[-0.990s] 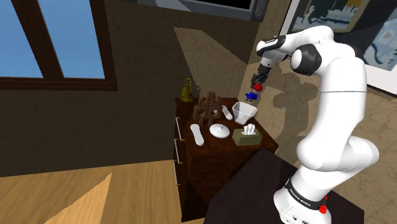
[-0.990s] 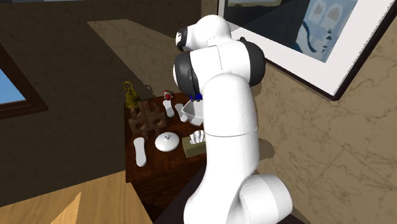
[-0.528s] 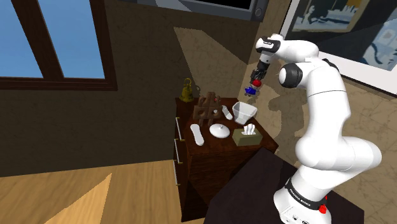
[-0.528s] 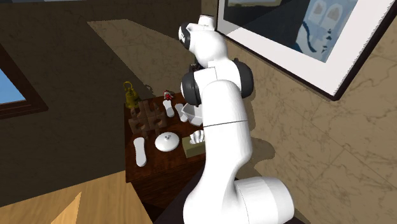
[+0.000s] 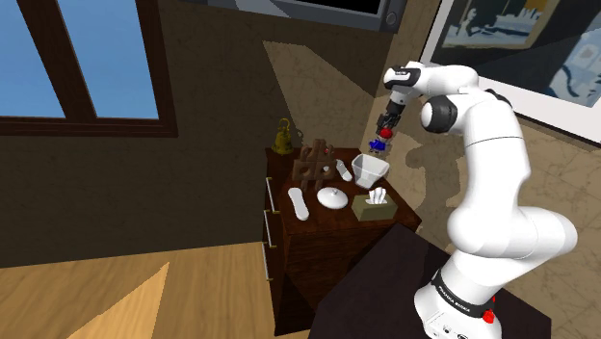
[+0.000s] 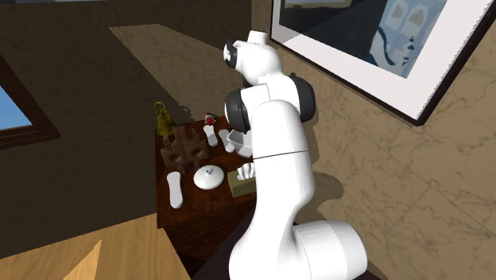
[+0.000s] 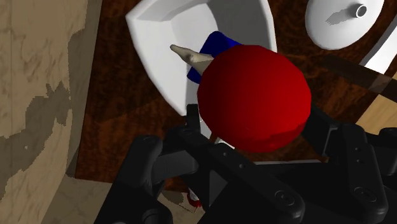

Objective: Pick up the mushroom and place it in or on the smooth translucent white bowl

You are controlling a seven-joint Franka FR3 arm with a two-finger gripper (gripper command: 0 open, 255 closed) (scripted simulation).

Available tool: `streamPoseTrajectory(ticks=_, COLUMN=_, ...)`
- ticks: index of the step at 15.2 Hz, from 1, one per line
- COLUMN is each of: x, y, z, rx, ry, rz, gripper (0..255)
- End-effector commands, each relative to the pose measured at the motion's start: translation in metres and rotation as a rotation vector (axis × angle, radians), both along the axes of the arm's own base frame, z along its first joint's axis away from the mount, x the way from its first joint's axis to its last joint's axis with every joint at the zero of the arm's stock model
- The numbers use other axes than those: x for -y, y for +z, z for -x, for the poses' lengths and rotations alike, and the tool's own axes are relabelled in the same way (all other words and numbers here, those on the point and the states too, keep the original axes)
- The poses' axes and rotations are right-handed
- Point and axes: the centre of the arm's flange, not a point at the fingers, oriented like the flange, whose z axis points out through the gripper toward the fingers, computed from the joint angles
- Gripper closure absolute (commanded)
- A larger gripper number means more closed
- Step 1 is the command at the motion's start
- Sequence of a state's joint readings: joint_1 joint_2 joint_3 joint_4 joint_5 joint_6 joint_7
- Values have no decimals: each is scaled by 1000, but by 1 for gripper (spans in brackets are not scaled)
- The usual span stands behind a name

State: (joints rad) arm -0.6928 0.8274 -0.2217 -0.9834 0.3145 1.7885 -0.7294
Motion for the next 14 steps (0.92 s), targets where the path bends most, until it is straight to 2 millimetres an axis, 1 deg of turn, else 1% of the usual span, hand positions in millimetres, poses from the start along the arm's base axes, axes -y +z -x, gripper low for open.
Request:
streamPoseTrajectory(ticks=1, x=0, y=-11, z=0, rx=1, ry=0, rz=1, gripper=255)
streamPoseTrajectory(ticks=11, x=0, y=-65, z=0, rx=1, ry=0, rz=1, gripper=255)
streamPoseTrajectory(ticks=14, x=0, y=-65, z=0, rx=1, ry=0, rz=1, gripper=255)
